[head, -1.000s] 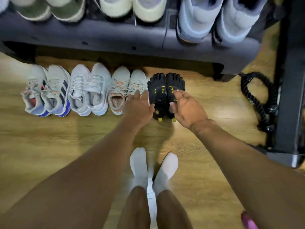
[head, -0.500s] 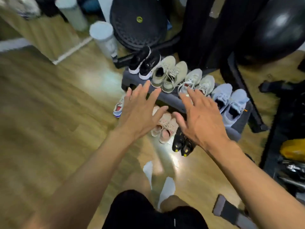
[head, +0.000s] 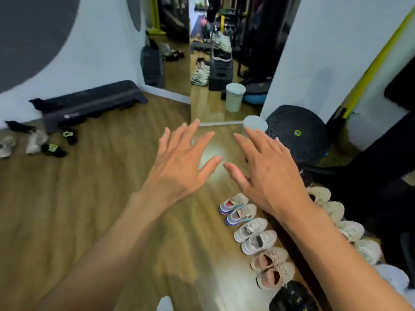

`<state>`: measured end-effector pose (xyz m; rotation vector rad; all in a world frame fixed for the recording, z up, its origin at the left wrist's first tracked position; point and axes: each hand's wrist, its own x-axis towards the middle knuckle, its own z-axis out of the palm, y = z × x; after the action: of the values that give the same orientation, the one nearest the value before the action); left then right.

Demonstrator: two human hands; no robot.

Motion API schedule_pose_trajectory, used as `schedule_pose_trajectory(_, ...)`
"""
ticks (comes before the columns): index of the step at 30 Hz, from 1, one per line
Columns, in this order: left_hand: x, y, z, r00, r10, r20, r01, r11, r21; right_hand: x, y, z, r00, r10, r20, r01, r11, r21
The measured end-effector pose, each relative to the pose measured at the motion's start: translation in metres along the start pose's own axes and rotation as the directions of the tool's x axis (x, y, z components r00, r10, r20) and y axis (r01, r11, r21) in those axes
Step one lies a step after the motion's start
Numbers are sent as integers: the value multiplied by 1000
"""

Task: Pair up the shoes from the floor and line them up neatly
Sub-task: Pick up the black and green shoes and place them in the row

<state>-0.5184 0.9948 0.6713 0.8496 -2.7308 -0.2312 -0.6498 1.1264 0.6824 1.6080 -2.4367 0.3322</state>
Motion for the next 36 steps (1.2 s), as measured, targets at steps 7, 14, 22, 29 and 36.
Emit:
schedule_pose_trajectory(7,1,-152,-56,976,-208,-62,210,977,32,121,-128,23,982,-187,-2,187,978,97)
schedule_pose_trajectory(14,29,-270,-64,912,-395,-113,402,915,45,233,-201,66,937,-343,69,329,931,159)
schedule_pose_trajectory(22,85,-382,-56,797,-588,-137,599,798,63,376,-270,125,827,-545,139,488,818,305)
schedule_pose_trajectory(29,113,-481,-48,662,-737,-139,748,661,55,472,-345,189,700,-677,227,546,712,442)
schedule_pose_trajectory(36,154,-608,-29,608,-789,-93,791,611,-12,565,-432,269,615,-740,271,580,658,480)
